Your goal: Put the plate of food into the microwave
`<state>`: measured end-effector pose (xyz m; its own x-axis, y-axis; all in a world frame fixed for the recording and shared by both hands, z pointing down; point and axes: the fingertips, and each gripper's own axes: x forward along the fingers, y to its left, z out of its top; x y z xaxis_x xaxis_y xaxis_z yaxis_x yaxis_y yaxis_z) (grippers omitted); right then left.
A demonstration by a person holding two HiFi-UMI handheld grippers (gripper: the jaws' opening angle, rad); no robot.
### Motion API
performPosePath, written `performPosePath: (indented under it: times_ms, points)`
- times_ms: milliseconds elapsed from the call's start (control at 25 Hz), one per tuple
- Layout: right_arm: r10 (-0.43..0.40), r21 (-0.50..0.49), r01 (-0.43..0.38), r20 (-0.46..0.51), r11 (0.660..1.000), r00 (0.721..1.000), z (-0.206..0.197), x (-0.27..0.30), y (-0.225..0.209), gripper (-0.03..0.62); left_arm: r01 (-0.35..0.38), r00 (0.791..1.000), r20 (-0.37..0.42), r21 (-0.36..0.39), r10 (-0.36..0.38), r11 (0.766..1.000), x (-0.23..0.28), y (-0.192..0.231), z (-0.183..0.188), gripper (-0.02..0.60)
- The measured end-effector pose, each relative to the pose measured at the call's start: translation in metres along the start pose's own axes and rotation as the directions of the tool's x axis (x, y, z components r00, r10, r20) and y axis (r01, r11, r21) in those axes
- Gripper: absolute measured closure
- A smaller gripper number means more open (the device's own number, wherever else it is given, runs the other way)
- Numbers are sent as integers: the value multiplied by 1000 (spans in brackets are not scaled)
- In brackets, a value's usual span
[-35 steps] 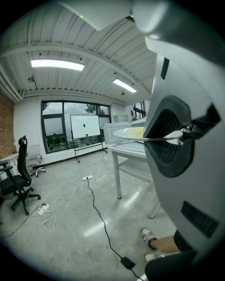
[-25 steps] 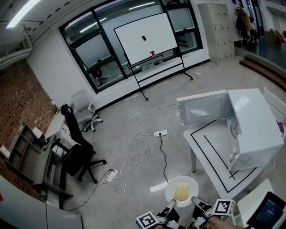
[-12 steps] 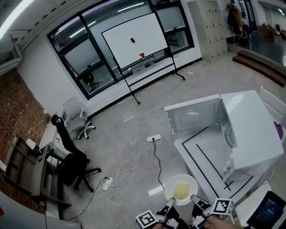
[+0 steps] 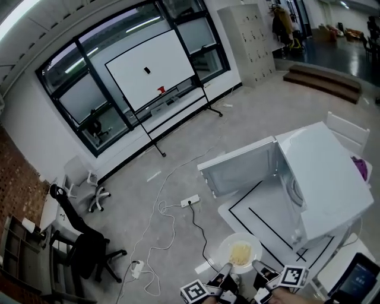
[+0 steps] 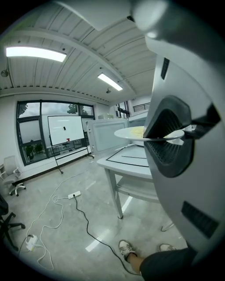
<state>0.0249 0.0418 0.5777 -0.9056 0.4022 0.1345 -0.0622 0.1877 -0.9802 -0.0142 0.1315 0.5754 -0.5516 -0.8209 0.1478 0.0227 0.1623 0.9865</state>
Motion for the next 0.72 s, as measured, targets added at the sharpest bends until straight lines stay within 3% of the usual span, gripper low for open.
performPosePath:
  times_ms: [320, 440, 560, 720]
  points:
    - [-36, 45, 27, 204, 999, 978, 43, 30, -11, 577, 0, 979, -202, 37, 7, 999, 67, 0, 31, 566]
    - [-64, 59, 50, 269, 997, 961, 57, 33, -14, 577, 10, 962, -274, 47, 3, 999, 90, -2, 34, 566]
    - [-161, 43, 155, 321, 987, 933, 69, 28, -29, 577, 13, 940, -341, 92, 19, 996, 108, 2, 39, 566]
    - [-169, 52, 162, 394, 985, 904, 82, 32, -32, 577, 23, 909, -417, 117, 28, 993, 129, 1, 44, 566]
